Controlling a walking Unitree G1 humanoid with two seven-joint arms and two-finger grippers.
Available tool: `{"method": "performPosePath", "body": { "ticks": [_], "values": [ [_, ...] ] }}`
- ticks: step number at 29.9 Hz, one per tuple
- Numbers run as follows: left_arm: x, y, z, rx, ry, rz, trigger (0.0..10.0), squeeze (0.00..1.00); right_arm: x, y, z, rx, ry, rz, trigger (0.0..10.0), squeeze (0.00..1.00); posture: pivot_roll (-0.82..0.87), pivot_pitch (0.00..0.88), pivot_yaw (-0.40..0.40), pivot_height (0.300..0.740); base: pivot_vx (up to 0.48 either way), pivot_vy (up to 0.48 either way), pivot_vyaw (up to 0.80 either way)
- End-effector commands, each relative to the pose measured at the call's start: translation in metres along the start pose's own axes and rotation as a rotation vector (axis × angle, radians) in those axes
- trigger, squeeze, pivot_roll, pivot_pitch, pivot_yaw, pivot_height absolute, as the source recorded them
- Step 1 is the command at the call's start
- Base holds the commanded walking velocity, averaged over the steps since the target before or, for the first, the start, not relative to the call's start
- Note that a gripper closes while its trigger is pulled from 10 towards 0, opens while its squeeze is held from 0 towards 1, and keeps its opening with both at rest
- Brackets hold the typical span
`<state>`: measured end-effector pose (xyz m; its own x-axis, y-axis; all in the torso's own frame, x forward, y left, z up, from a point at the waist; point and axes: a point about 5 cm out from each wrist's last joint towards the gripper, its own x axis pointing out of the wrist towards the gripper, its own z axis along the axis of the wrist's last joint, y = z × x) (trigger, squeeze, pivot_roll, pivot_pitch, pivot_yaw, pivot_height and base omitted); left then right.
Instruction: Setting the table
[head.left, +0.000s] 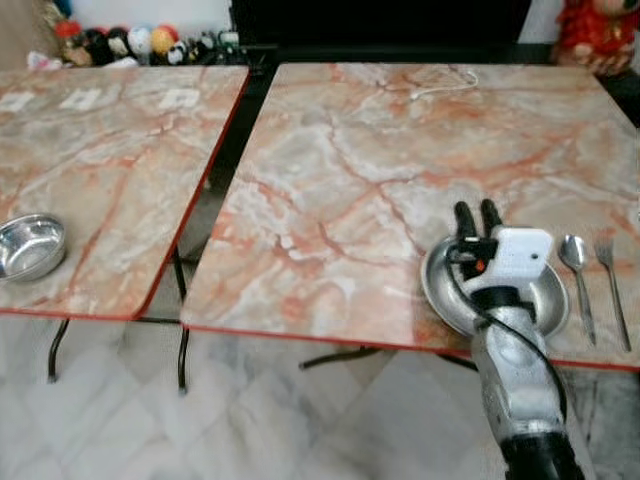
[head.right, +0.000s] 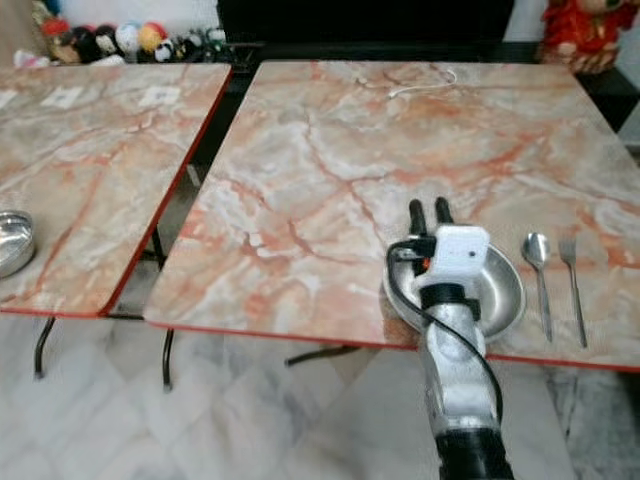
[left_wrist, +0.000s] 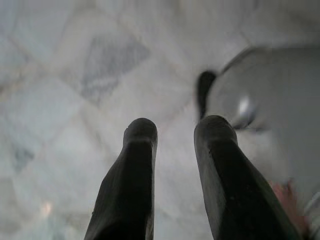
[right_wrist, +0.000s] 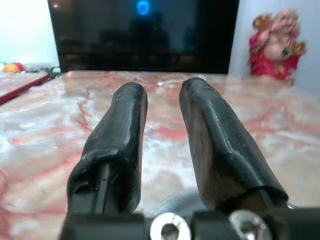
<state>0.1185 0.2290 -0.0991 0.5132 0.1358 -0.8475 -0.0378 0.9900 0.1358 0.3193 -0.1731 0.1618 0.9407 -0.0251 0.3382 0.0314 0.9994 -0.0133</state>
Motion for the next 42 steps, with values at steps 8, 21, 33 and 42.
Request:
{"method": "performPosePath", "body": {
  "ticks": [8, 21, 33, 42],
  "values": [
    [-0.002, 0.008, -0.007, 0.011, 0.02, 0.032, 10.0, 0.0, 0.003, 0.016, 0.005, 0.043, -0.01, 0.033, 10.0, 0.0, -0.03, 0.078, 0.002, 0.74, 0.0, 0.48, 0.0],
    [-0.001, 0.008, -0.004, 0.005, 0.01, 0.035, 10.0, 0.0, -0.026, 0.01, -0.004, -0.019, 0.057, 0.026, 10.0, 0.0, -0.03, 0.118, -0.019, 0.74, 0.0, 0.297, 0.0],
    [-0.002, 0.008, -0.004, 0.01, 0.013, 0.036, 10.0, 0.0, -0.094, -0.036, -0.025, -0.103, 0.247, -0.165, 10.0, 0.0, -0.04, 0.125, -0.022, 0.74, 0.0, 0.0, 0.0],
    [-0.002, 0.008, -0.004, 0.005, 0.012, 0.033, 10.0, 0.0, -0.067, -0.027, -0.011, -0.07, 0.172, -0.118, 10.0, 0.0, -0.04, 0.123, -0.021, 0.74, 0.0, 0.0, 0.0]
  ]
}}
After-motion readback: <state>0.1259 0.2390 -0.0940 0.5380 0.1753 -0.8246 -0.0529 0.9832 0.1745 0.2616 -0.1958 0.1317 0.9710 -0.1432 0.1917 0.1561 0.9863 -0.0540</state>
